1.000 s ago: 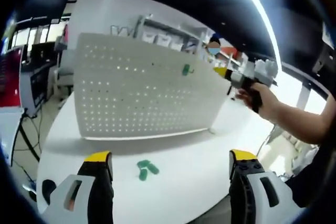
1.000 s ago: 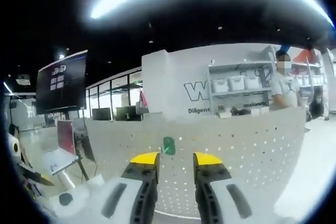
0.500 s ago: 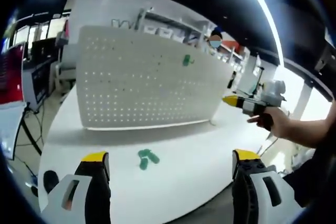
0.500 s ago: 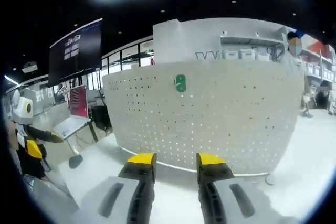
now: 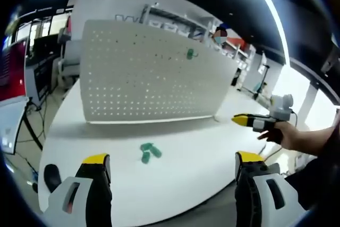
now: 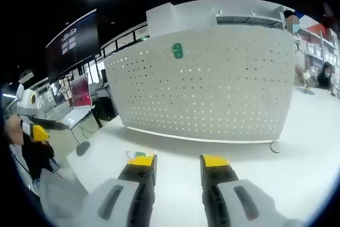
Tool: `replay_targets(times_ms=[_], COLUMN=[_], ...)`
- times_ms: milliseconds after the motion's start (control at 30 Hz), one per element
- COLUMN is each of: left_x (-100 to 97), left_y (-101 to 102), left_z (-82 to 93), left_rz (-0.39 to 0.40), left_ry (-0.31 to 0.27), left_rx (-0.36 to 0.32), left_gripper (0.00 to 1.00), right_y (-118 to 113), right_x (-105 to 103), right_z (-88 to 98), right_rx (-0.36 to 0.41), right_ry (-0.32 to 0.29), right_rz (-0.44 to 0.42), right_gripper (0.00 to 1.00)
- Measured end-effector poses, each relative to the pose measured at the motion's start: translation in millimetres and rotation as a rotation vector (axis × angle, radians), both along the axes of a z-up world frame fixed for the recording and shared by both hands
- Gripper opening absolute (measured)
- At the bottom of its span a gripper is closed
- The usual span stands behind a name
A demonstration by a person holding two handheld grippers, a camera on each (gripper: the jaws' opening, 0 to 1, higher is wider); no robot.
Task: Insert the hook assembly into the mounting plate slot until the hook locks in place.
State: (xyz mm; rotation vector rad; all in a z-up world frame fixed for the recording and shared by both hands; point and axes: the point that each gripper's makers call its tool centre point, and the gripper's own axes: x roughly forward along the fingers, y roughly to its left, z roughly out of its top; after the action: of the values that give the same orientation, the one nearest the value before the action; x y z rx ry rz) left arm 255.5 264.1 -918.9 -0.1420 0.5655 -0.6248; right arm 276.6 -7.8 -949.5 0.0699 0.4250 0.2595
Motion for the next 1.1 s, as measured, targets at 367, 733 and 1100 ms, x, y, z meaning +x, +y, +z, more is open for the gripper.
replay_targets(times_ms=[367,733,1100], left_x=[-12.2,-26.6,-31.1], left_y=[11,10,13], left_z=[-20.8,-32.9,-44.8], left_rz=[0.024,0.019,0.033], left_ry=[0.044,0.085,0.123], left_rx=[0.019,0.030,0.037], left_gripper=[0.98,0.99,0.98], right_y=[-5,5,21], right_x=[-33,-60,-71], right_z=[-37.1,-53.0,-59.0], right_rx=[-0.033,-0.042,-0.043], right_ry=[0.096,0.149,0.186], right_rz=[0.024,0.084,0.172], right_gripper=[0.32,0.34,0.33])
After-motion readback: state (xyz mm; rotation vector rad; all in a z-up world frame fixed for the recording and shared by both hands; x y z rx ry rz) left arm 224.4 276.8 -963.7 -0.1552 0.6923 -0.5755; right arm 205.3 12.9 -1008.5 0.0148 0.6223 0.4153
